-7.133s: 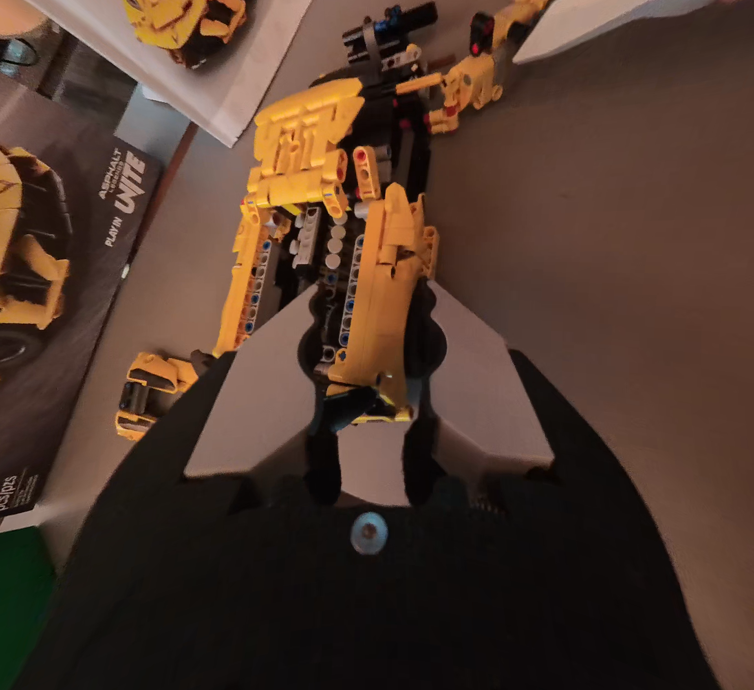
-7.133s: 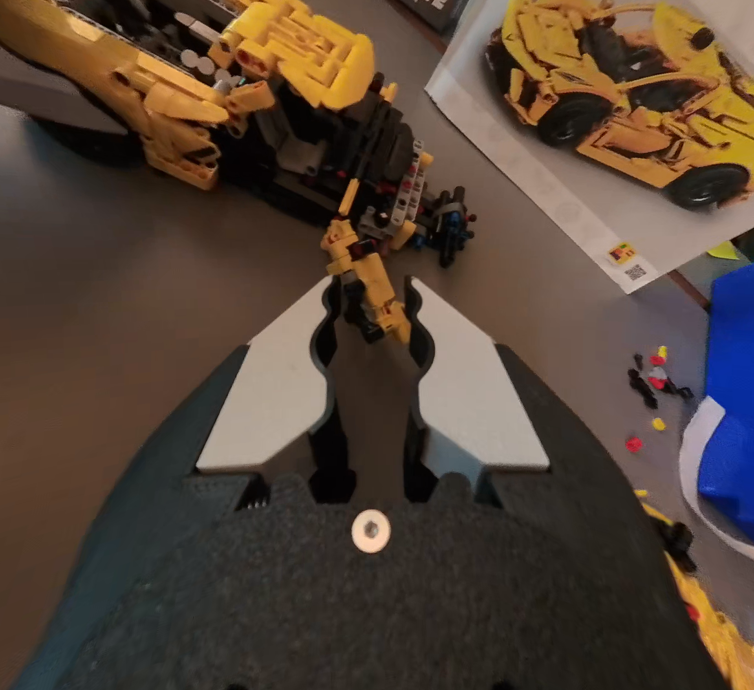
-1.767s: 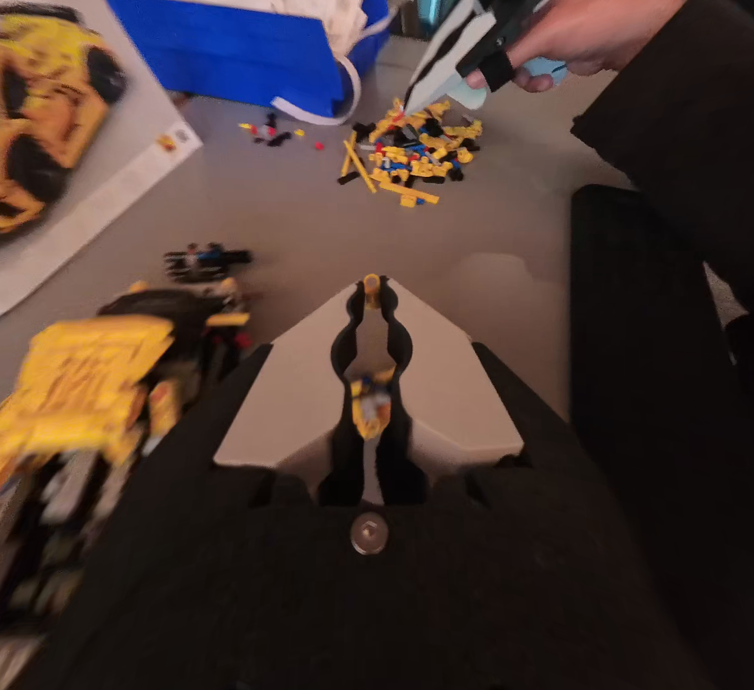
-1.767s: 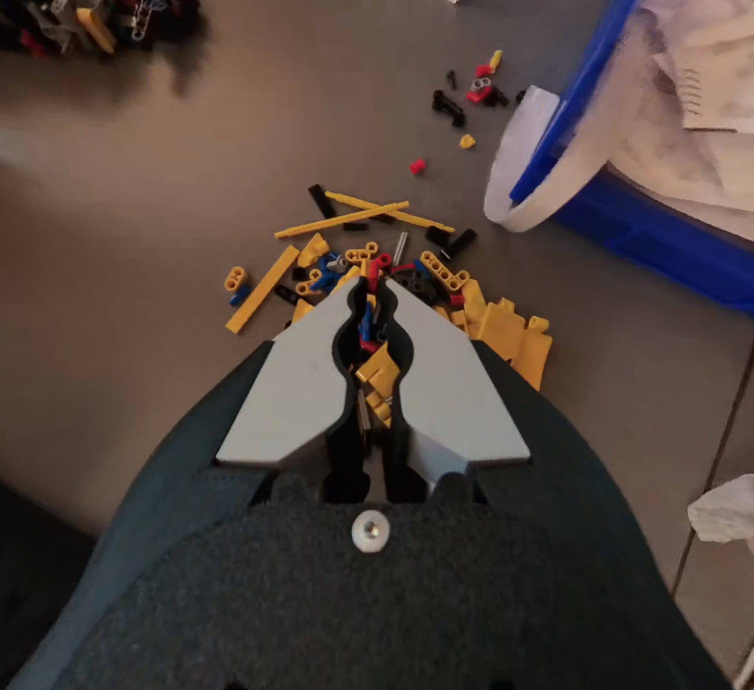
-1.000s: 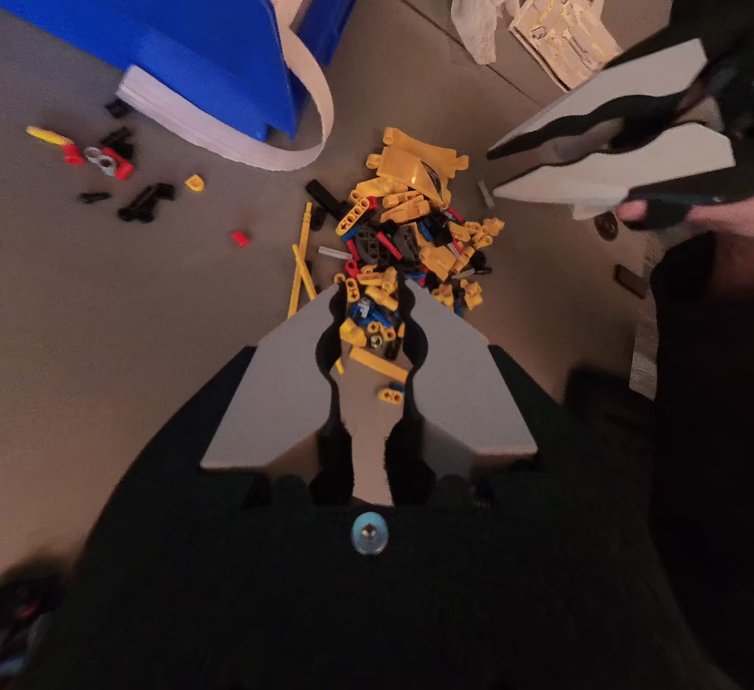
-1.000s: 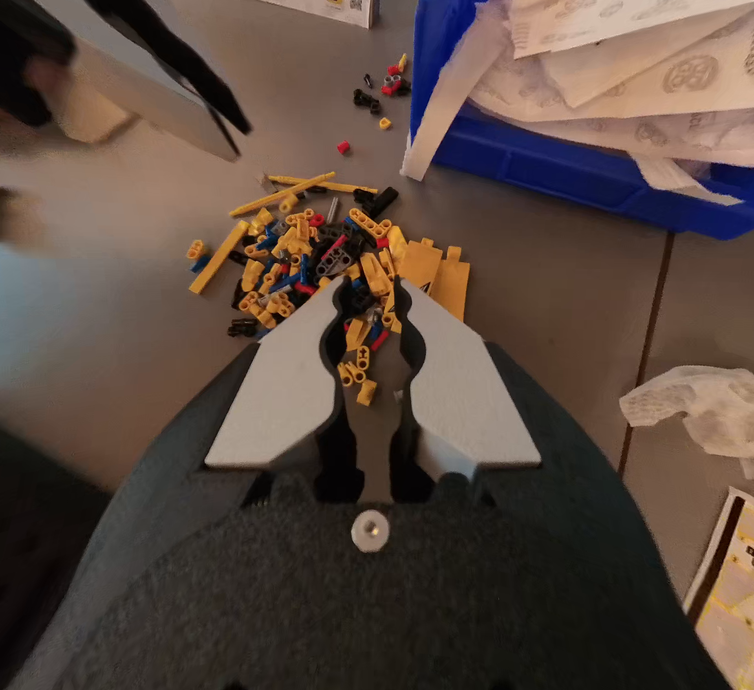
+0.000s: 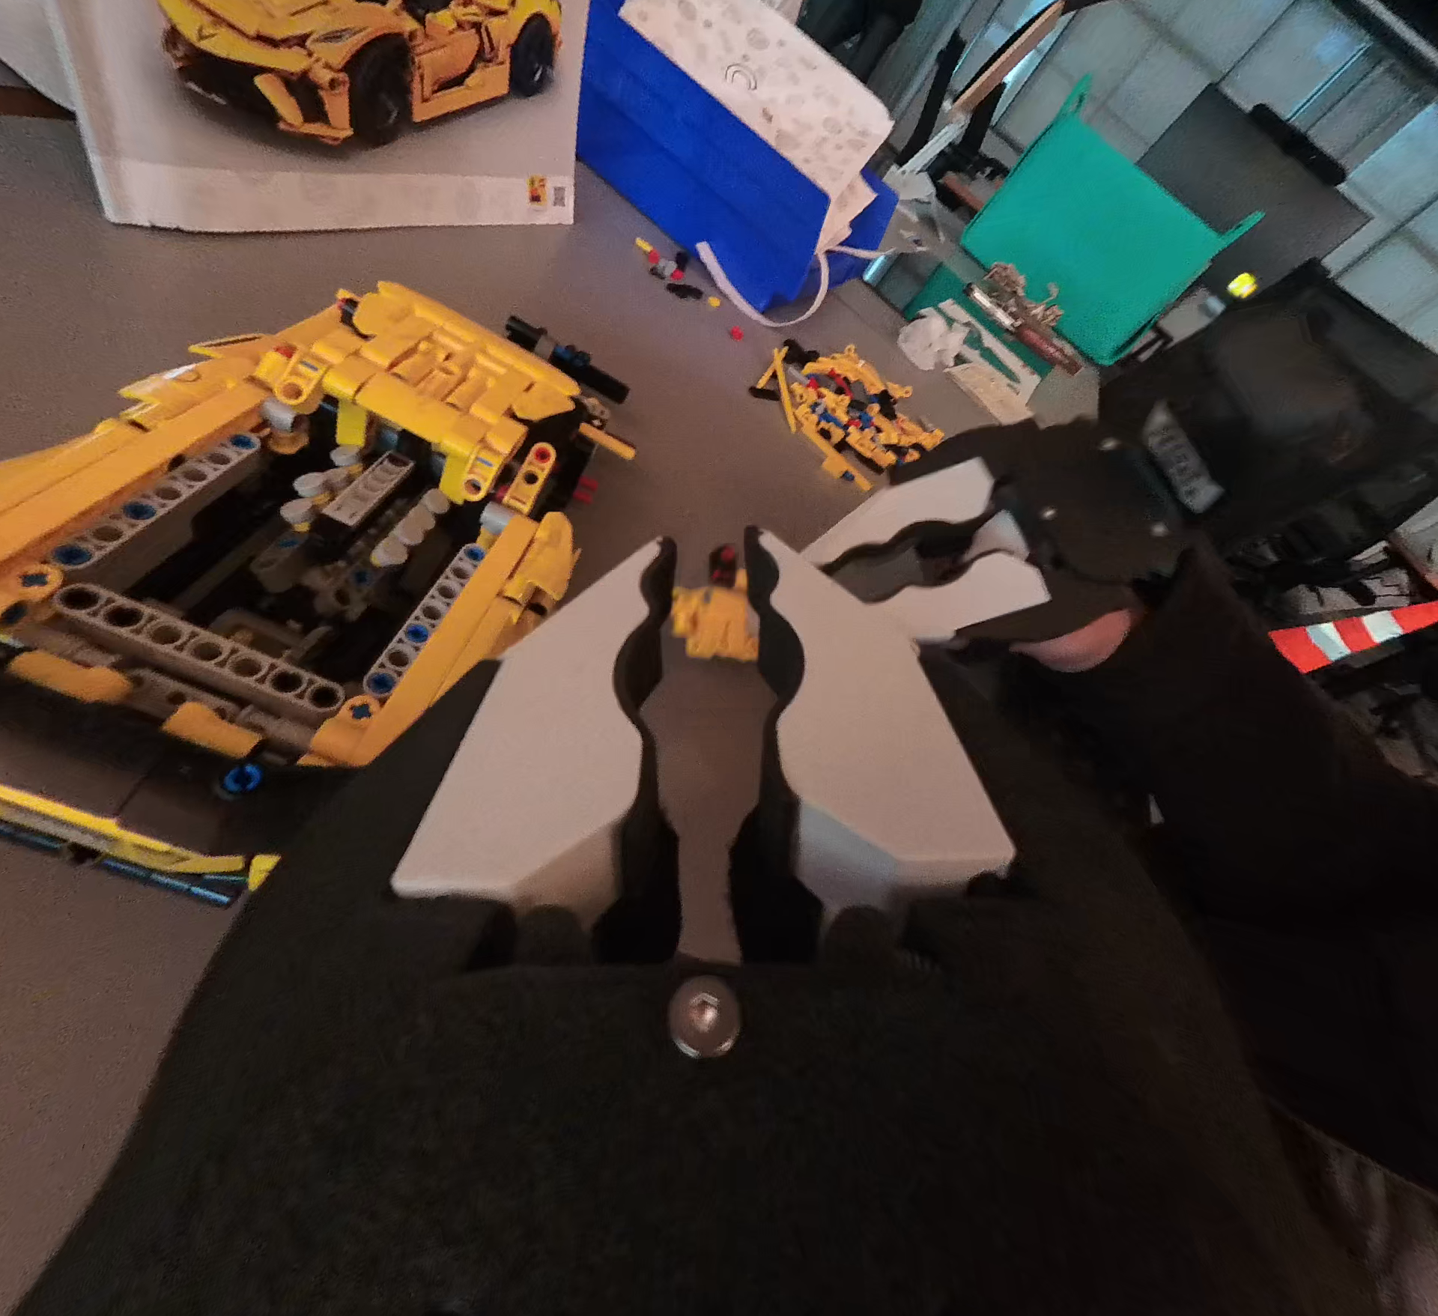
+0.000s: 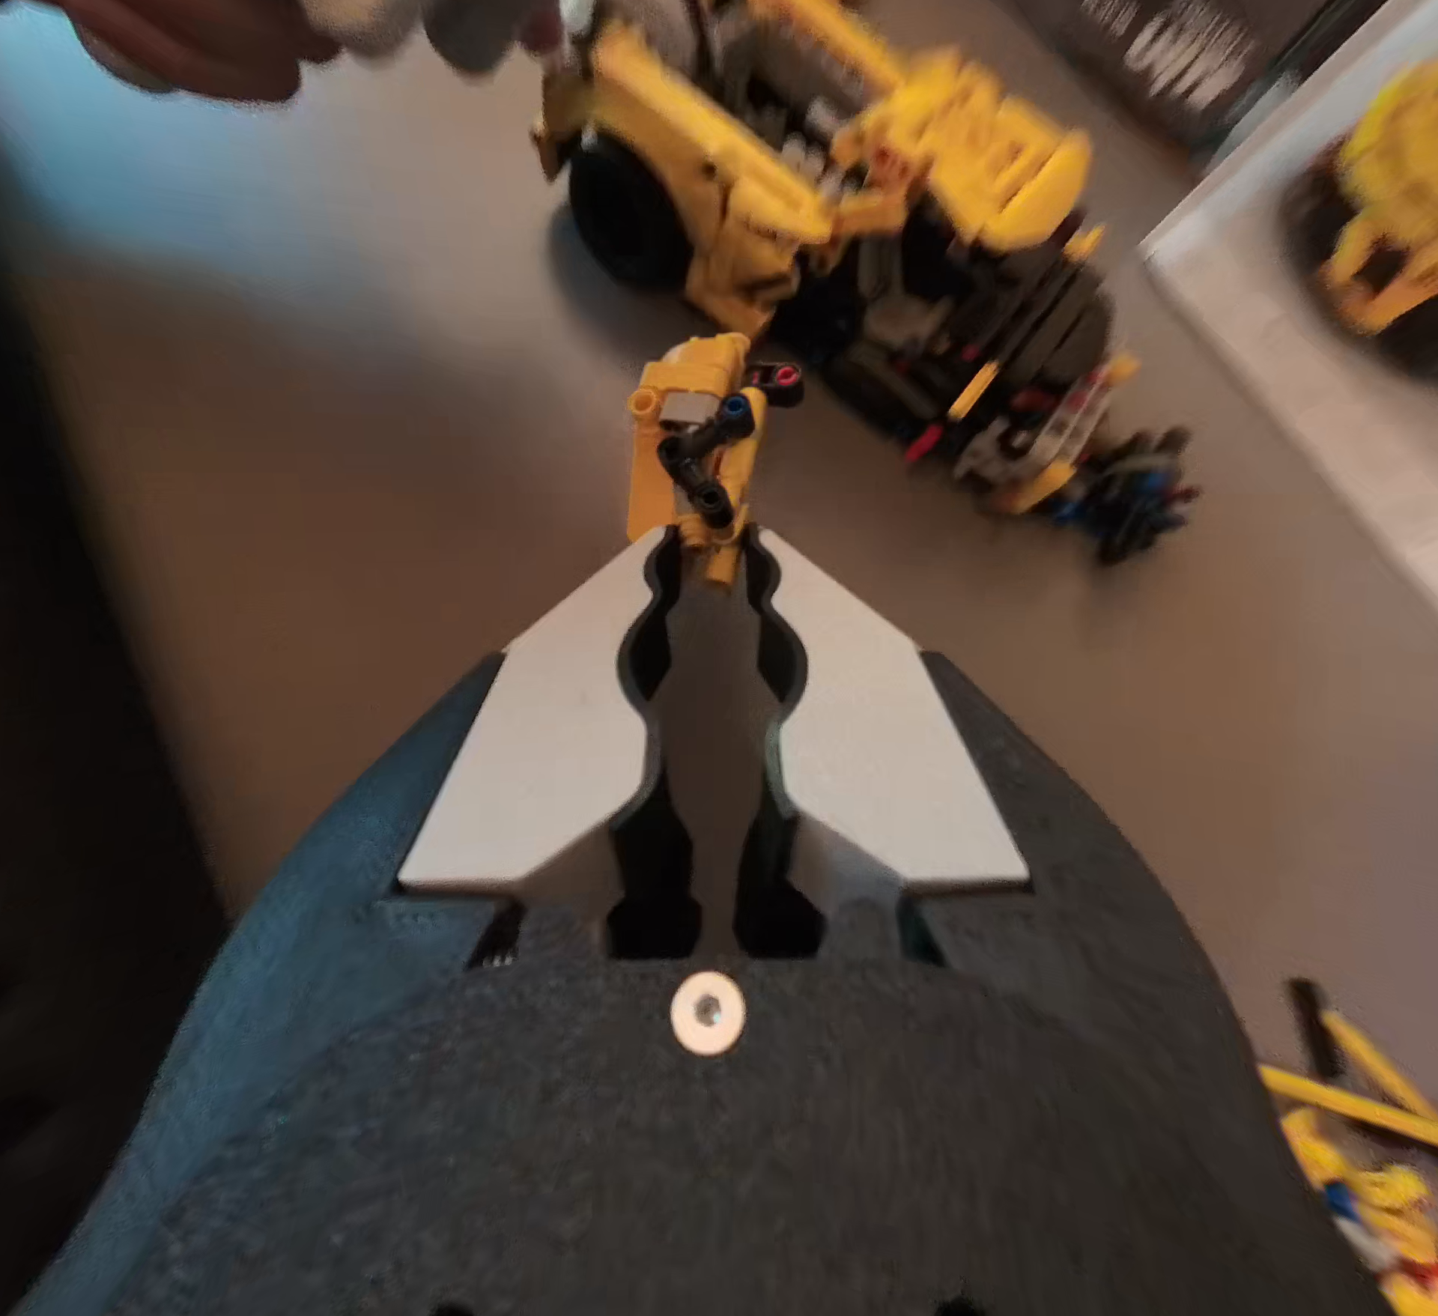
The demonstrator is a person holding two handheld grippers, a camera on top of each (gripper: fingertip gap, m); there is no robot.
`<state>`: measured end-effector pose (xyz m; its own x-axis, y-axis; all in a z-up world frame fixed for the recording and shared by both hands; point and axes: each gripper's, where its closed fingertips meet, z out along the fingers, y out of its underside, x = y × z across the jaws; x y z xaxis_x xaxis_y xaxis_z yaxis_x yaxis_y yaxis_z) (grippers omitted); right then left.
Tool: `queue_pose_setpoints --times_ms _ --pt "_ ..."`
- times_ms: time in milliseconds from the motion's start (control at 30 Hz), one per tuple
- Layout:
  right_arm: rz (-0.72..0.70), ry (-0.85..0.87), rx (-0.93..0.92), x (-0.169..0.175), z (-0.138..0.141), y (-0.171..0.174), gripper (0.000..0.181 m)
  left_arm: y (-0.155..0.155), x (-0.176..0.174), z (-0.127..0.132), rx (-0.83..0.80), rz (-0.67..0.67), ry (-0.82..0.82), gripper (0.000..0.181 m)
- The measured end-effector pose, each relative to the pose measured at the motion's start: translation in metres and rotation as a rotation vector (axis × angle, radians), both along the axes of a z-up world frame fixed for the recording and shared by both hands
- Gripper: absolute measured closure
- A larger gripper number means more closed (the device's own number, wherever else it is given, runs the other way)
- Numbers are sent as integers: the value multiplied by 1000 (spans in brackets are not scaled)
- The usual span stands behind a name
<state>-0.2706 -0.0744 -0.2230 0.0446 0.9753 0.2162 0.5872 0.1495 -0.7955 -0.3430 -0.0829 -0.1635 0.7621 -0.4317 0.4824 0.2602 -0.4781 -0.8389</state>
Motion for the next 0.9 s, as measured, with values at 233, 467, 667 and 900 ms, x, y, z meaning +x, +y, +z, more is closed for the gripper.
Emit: queue_pose_setpoints --times_ms 233,467,667,900 --pt "45 345 95 -1 64 -11 166 -22 38 27 38 -252 -280 139" --pt "69 551 -126 3 94 -19 166 -27 42 48 140 -293 -378 139" --pt "-65 853 -351 23 130 13 166 -18 9 78 254 -179 -568 139" --pt "39 600 96 -14 110 -32 167 -23 25 81 347 -171 -402 139"
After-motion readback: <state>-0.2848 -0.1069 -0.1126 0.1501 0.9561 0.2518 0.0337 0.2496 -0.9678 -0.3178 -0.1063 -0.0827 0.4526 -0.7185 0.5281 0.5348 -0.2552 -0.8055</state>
